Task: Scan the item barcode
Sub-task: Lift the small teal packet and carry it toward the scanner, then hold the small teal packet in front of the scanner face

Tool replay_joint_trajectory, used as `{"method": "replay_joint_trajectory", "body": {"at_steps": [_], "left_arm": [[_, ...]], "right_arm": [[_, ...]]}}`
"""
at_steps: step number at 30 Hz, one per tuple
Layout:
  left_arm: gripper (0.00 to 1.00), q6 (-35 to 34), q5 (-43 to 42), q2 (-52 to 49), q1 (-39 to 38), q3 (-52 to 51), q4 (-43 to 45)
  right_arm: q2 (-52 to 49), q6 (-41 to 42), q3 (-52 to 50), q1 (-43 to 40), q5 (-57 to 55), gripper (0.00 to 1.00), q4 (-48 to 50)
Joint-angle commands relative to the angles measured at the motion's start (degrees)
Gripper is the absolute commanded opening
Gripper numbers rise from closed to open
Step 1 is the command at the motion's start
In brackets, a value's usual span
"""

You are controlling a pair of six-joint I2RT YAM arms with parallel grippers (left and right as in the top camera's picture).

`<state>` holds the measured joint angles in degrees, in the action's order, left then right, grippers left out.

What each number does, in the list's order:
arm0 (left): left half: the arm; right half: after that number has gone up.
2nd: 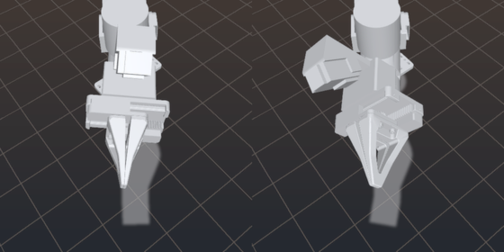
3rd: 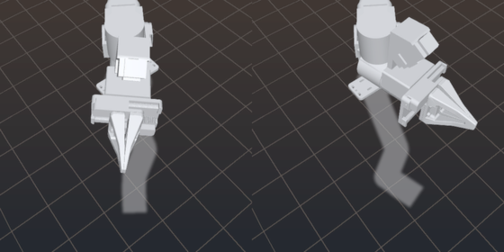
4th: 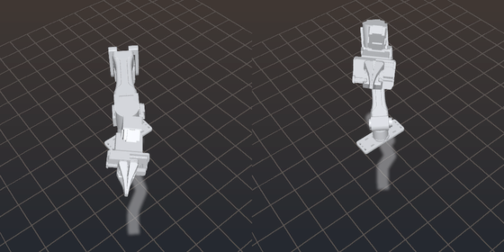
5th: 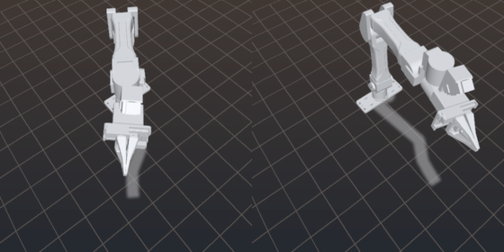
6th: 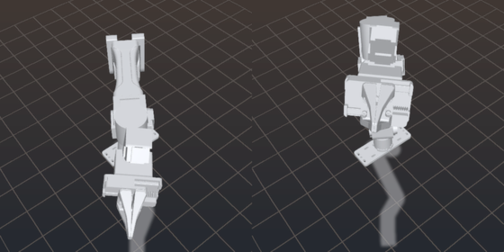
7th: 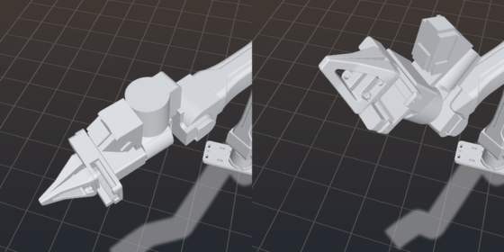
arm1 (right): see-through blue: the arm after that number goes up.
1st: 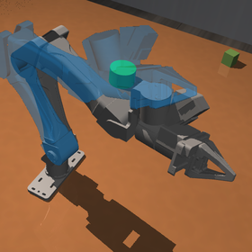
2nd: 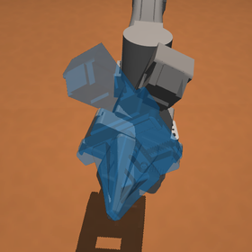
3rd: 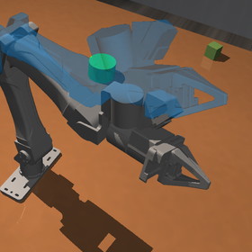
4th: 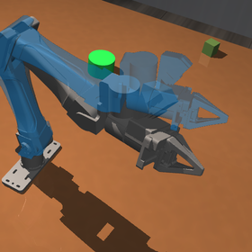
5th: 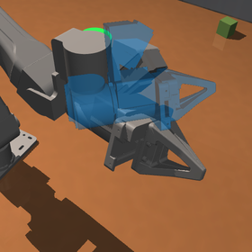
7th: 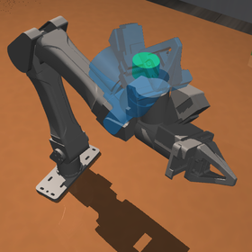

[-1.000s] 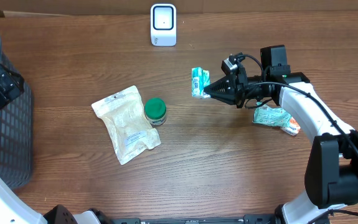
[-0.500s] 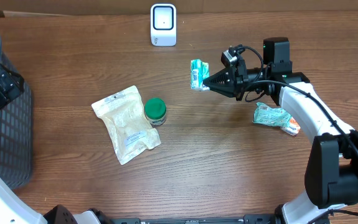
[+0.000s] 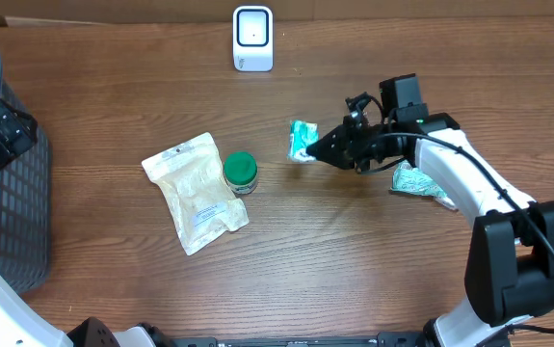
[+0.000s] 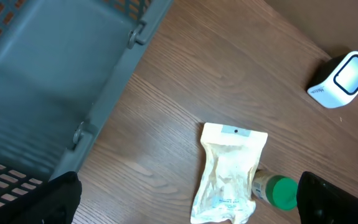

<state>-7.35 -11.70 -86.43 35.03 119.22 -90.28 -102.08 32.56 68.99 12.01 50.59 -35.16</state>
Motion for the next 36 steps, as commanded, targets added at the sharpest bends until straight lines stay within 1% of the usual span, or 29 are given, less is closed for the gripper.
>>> {"method": "replay_joint_trajectory", "body": {"at_steps": [1,4,8,10,13,15,19,22,23,27,32,35,36], "left_arm": [[1.00,-0.5,0.1,-0.2,0.2,0.5,0.1],[1.00,-0.5,0.2,-0.2,0.2,0.5,0.1],[1.00,-0.5,0.1,-0.2,0.2,0.5,0.1],[1.00,-0.5,0.1,-0.2,0.2,0.5,0.1],[1.00,-0.5,0.1,-0.2,0.2,0.5,0.1],[0.99,-0.5,0.1,-0.2,0.2,0.5,0.1],[1.00,-0.5,0.1,-0.2,0.2,0.5,0.1],[1.00,-0.5,0.1,-0.2,0.2,0.5,0.1],[0.99,-0.5,0.1,-0.2,0.2,0.5,0.1],[1.00,-0.5,0.1,-0.2,0.2,0.5,0.1],[1.00,-0.5,0.1,-0.2,0.2,0.5,0.1],[0.99,-0.5,0.1,-0.2,0.2,0.5,0.1],[1.00,-0.5,0.1,-0.2,0.2,0.5,0.1]], "right_arm": [[0.8,-4.3,4.9,1.4,-12.9,0.04,-3.4],[0.7,-6.3,12.5,2.8,-20.7,0.04,-10.9],[-0.8,-9.2,26.8,5.4,-34.0,0.04,-21.6],[-1.7,-10.4,33.8,7.0,-40.8,0.04,-24.7],[-3.1,-13.2,41.2,9.4,-51.1,0.04,-25.0],[-3.7,-17.6,43.0,11.3,-58.3,0.04,-21.4],[-6.3,-26.3,42.7,14.9,-73.1,0.04,-8.5],[-9.9,-33.4,42.7,17.0,-81.5,0.04,2.4],[-12.6,-38.6,42.7,17.7,-84.5,0.04,8.9],[-18.9,-51.6,42.7,17.9,-85.5,0.04,19.7],[-27.3,-67.9,42.7,17.9,-85.4,0.04,29.5],[-32.7,-76.2,42.7,17.9,-85.4,0.04,35.9],[-33.7,-77.1,42.7,17.9,-85.4,0.04,37.7]]}}
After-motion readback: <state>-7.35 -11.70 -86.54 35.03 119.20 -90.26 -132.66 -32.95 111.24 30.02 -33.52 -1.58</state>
